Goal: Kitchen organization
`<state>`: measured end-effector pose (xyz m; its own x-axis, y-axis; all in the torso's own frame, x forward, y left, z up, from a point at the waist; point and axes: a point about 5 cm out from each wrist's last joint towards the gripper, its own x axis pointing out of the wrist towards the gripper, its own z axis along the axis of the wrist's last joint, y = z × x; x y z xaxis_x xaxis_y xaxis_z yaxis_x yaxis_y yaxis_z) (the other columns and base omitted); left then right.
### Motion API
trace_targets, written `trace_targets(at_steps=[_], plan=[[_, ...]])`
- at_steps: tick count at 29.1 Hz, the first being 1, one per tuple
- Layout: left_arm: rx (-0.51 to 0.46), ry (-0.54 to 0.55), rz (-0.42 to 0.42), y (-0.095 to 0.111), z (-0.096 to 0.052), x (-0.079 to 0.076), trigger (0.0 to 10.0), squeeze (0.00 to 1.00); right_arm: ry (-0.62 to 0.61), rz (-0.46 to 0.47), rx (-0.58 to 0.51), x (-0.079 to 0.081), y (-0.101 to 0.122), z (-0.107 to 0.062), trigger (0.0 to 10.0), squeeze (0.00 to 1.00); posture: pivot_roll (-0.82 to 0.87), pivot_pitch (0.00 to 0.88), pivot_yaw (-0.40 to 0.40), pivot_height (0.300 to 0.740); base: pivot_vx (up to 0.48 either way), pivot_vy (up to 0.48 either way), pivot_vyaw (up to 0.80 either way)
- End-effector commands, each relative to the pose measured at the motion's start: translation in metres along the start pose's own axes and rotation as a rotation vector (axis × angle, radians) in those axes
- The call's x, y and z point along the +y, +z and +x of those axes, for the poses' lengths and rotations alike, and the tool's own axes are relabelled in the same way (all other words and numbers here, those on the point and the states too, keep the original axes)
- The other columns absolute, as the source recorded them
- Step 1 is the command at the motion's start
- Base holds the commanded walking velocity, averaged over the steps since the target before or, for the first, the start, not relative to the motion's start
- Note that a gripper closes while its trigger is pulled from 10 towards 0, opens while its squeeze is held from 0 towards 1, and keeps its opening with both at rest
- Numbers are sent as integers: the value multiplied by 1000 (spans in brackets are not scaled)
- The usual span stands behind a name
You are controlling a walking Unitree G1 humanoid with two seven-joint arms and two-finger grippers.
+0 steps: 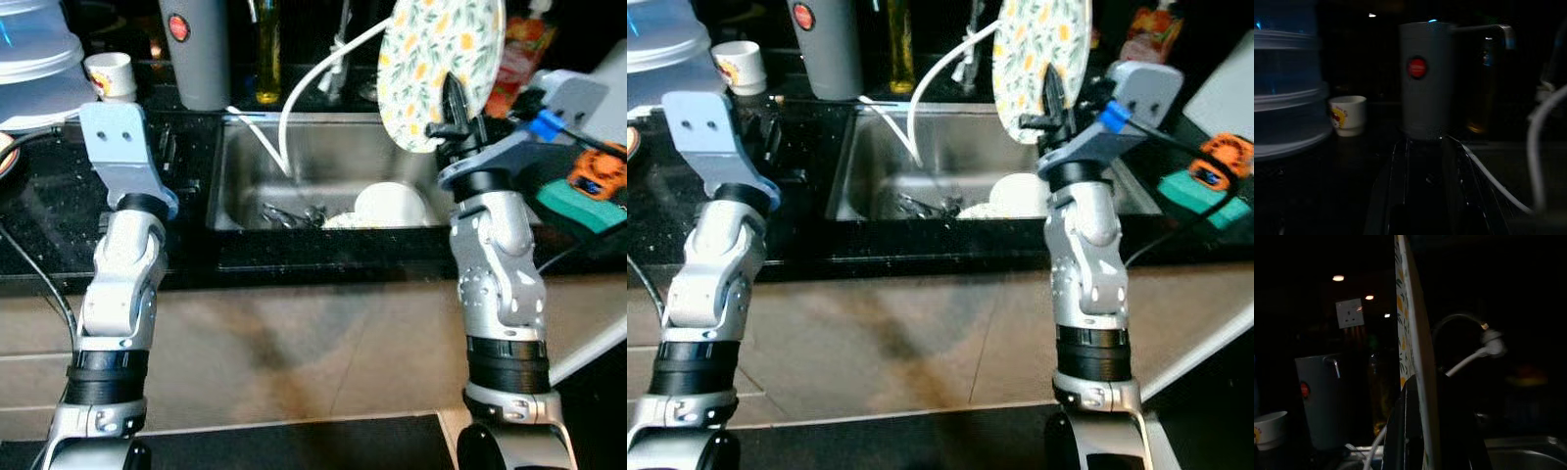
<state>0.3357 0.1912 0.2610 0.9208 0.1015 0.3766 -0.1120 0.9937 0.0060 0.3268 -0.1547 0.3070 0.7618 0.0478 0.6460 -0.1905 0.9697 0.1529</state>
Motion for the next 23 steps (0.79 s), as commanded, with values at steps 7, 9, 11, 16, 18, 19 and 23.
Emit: trace_targets(at_steps=[7,9,11,16,18,19,23], plan=[[6,-7,-3,-2,1,-1,10000,0,13,-18,-14,1,2,0,10000,0,107,18,-47,740,398,0,0],[10,-12,-15,-2,0,-3,10000,0,13,-21,-13,1,2,0,10000,0,100,14,-46,740,0,0,0],[7,-17,-16,-2,0,-4,10000,0,13,-24,-13,0,2,0,10000,0,100,14,-46,740,0,0,0],[3,-25,-22,-2,-1,-5,10000,0,17,-29,-8,0,1,-1,10000,0,100,13,-44,740,0,0,0],[4,-26,-24,-2,-1,-5,10000,0,19,-31,-5,0,0,-1,10000,0,100,13,-44,740,0,0,0],[9,-28,-29,-2,-1,-5,10000,0,29,-42,13,0,-3,-1,10000,0,100,13,-44,740,0,0,0],[39,-44,-34,-5,-3,-5,10000,0,94,-236,229,-6,-31,-3,10000,0,101,11,-43,740,0,0,0]])
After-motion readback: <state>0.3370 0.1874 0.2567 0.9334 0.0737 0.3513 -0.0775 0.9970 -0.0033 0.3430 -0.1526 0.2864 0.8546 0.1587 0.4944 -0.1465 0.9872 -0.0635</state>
